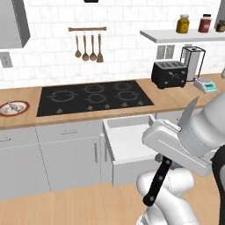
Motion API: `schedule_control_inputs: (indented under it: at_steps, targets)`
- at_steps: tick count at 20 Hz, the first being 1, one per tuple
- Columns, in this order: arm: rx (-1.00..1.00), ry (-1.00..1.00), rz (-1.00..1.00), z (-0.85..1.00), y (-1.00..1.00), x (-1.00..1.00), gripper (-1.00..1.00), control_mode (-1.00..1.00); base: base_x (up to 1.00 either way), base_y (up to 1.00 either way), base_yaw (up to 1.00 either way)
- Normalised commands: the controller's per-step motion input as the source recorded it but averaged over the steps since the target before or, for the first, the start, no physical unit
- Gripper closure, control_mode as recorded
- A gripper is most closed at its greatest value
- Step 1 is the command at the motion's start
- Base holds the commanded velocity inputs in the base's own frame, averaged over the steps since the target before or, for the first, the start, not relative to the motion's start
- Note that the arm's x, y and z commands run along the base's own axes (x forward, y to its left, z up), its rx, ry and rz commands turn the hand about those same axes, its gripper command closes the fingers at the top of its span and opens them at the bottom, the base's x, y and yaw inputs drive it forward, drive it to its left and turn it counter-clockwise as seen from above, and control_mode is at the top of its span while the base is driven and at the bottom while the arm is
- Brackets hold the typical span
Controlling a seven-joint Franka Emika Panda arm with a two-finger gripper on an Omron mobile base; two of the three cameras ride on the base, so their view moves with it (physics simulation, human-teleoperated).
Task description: Pick up the knife from the drawer and place it on the cutting board. Then place the meat from the plate to the cutting board.
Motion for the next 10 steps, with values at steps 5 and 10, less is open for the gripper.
schedule_control_inputs:
  at_steps: [5,10]
  targets:
    - [0.00,0.00,0.00,0.00,0.00,0.00,1.00,1.00,0.18,1.00,0.00]
    - [0.00,0.00,0.00,0.00,0.00,0.00,1.00,1.00,0.50,1.00,0.00]
